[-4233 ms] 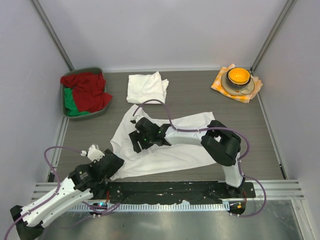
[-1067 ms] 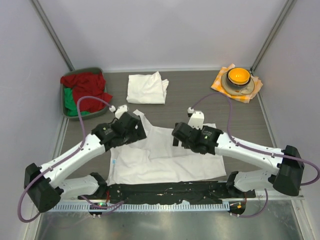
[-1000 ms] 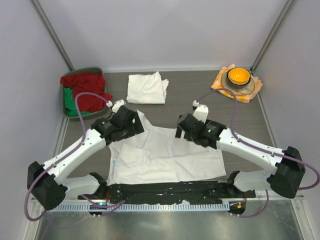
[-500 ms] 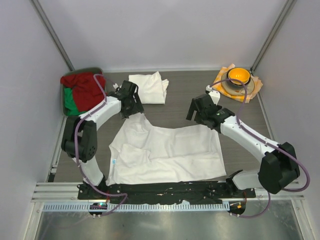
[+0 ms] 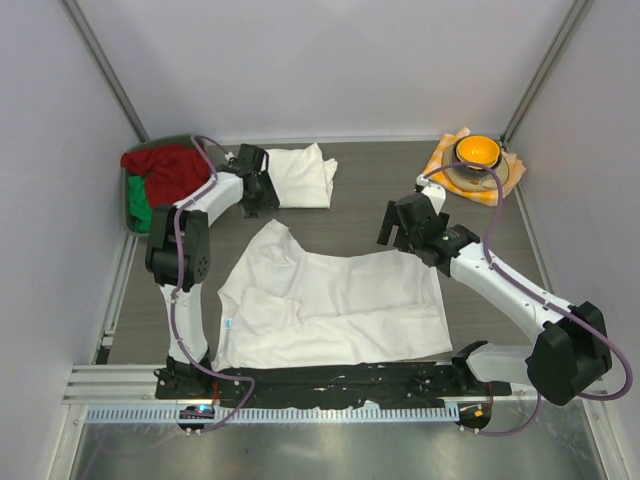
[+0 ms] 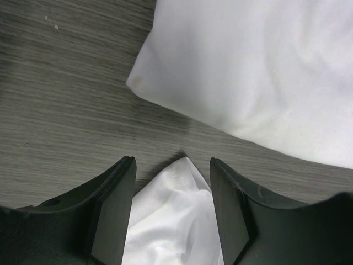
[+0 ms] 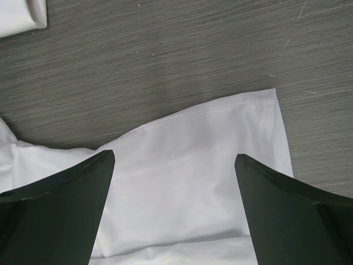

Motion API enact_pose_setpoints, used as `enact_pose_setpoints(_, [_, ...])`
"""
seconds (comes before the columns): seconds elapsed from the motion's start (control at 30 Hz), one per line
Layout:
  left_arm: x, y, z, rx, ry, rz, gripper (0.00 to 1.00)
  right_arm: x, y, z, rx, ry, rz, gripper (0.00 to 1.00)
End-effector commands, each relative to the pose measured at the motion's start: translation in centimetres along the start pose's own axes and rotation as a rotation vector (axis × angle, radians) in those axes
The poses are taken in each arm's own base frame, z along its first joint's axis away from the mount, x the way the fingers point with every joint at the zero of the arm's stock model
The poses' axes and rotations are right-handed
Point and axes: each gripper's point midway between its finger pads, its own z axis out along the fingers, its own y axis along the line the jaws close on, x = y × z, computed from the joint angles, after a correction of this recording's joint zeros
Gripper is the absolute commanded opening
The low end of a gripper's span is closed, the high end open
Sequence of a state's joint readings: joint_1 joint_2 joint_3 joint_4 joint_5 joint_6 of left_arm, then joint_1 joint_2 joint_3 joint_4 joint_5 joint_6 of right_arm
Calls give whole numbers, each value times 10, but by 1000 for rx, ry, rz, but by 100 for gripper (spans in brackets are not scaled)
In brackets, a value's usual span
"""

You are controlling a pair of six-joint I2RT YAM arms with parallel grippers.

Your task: Fold and stack the t-shirts

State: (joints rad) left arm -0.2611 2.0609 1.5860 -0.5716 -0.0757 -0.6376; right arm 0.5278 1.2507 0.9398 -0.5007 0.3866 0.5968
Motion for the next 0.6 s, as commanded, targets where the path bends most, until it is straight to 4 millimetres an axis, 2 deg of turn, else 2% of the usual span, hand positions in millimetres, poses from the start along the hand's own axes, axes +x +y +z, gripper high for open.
enact_pose_setpoints(0.0, [1,-9,-5,45,24,20,60,-4,3,5,-7,-14,-12,97])
enact_pose_setpoints(0.2, [11,-13,-12,74,33,70,59,1,4,9,-8,1,-16,97])
enact_pose_setpoints(0.3, [18,-13,-9,74,42,109,58,4,4,11,-10,11,-16,97])
enact_pose_setpoints(0.43, [32,-3,-2,53,72,118,56,5,2,11,-3,10,-19,97])
enact_pose_setpoints(0.57, [35,3,3,34,65,128,55,6,3,11,-8,14,-19,97])
